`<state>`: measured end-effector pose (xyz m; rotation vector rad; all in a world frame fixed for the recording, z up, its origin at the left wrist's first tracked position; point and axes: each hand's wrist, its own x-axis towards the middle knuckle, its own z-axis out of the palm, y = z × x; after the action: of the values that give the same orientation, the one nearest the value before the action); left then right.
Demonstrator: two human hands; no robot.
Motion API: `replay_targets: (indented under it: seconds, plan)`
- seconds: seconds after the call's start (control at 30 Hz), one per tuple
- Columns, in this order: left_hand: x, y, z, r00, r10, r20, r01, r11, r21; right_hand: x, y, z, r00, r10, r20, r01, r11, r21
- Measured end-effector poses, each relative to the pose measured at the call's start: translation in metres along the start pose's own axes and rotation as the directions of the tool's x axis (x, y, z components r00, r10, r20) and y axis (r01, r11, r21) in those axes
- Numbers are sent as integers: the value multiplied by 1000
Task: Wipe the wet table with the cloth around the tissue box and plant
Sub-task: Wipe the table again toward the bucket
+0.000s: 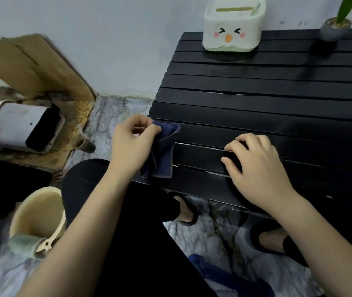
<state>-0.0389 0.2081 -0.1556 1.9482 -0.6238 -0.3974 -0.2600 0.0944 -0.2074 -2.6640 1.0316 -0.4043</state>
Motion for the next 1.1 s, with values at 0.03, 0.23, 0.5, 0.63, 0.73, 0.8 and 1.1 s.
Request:
replay_targets:
  seconds: [0.03, 0.23, 0.5, 0.63, 0.73, 0.8, 1.1]
  plan:
    - [-2, 6, -3, 999, 34, -1, -34, 999, -21, 0, 0, 0, 1000, 0, -4, 0, 1000, -3]
    - [-6, 35, -15, 983, 76, 168, -44, 981, -188, 2, -1, 1, 1000, 6, -22, -6, 1000, -28]
    - [7, 0, -9, 936, 62, 346, -54, 998, -33, 1, 0, 5, 999, 2, -40, -3, 999, -35]
    - [27, -40, -15, 984, 19, 177, -105, 869, 484, 1, 0, 5, 999, -3, -36, 1, 999, -39]
    - [22, -38, -14, 984, 142, 111, -178, 671, 720, 0, -1, 5, 999, -3, -32, 1, 999, -47]
    - [15, -36, -10, 940, 324, 102, -276, 553, 786, 0, -1, 6, 999, 0, -32, -2, 999, -49]
    - [-29, -53, 32, 869, 151, 470, -465, 573, 675, 0, -4, 9, 999, -5, -53, 1, 997, -76]
